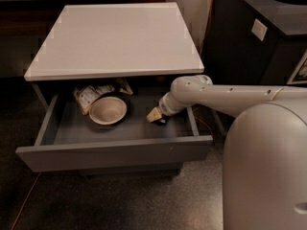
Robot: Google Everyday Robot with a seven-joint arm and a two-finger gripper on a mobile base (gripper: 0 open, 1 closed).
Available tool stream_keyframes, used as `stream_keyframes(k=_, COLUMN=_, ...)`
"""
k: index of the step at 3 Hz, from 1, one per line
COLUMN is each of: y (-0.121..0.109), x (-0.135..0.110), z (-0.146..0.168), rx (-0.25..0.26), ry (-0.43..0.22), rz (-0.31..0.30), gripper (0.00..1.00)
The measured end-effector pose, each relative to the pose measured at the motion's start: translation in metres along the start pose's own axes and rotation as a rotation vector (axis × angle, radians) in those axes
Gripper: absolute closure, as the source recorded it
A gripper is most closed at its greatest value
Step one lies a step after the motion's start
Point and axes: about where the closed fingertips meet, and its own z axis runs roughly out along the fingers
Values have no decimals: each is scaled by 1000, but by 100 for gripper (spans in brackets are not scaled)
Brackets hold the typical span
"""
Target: Pick rxbar blueberry from top drawer and place on counter
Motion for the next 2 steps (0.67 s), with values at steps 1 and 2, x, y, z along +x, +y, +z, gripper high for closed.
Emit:
stream_keyframes(k=1, y=0, x=-2, z=-3, rx=0, ry=0, rz=0, gripper=70)
stream_keyframes(k=2, y=0, x=-4, z=-6, rx=0, ry=0, rz=0, gripper=93)
